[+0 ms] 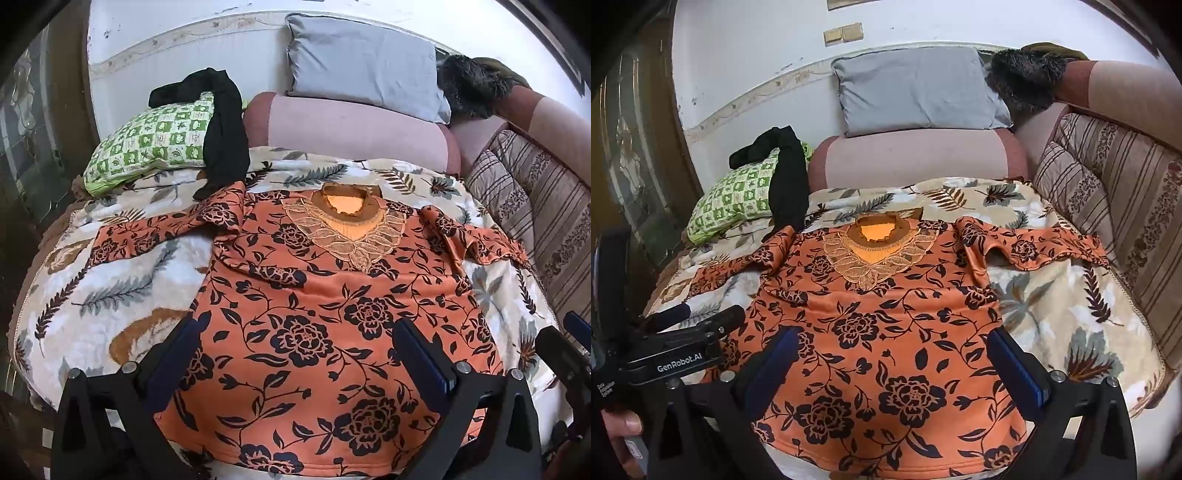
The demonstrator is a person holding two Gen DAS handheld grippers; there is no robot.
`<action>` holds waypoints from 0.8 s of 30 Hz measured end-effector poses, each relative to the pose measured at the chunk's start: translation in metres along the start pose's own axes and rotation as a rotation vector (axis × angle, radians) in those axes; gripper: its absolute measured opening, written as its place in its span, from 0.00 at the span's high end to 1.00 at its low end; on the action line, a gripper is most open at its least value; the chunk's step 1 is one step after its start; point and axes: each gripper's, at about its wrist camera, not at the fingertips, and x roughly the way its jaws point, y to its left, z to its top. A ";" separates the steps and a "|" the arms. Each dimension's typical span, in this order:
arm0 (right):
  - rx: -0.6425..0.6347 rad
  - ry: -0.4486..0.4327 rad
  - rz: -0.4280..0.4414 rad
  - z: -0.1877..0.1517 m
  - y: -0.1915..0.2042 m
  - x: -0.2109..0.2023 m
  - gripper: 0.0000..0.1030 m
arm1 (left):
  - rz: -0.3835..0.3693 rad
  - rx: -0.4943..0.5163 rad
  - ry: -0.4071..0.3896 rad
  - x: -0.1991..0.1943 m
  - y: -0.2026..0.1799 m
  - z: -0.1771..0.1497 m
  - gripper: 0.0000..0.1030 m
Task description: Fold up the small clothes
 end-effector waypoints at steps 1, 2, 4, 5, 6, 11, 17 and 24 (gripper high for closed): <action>-0.001 -0.004 0.000 0.001 0.001 -0.001 0.00 | 0.010 -0.009 -0.017 -0.003 0.005 -0.001 0.00; -0.003 -0.007 -0.001 0.001 0.001 -0.002 0.00 | 0.011 -0.017 -0.025 -0.003 0.008 -0.002 0.00; -0.007 -0.007 -0.005 0.003 0.003 -0.004 0.00 | 0.018 -0.020 -0.035 -0.006 0.011 -0.004 0.00; -0.008 -0.009 -0.004 0.003 0.005 -0.006 0.00 | 0.026 -0.016 -0.036 -0.005 0.011 -0.004 0.00; -0.010 -0.012 -0.003 0.004 0.006 -0.008 0.00 | 0.031 -0.017 -0.039 -0.005 0.009 -0.006 0.00; 0.004 -0.010 0.018 0.000 0.005 -0.003 0.00 | 0.042 -0.016 -0.040 -0.005 0.008 -0.006 0.00; 0.005 0.013 0.007 0.001 0.007 0.011 0.00 | 0.045 -0.018 -0.040 -0.005 0.008 -0.007 0.00; 0.013 0.011 0.002 0.001 0.006 0.010 0.00 | 0.045 -0.015 -0.040 -0.005 0.009 -0.006 0.00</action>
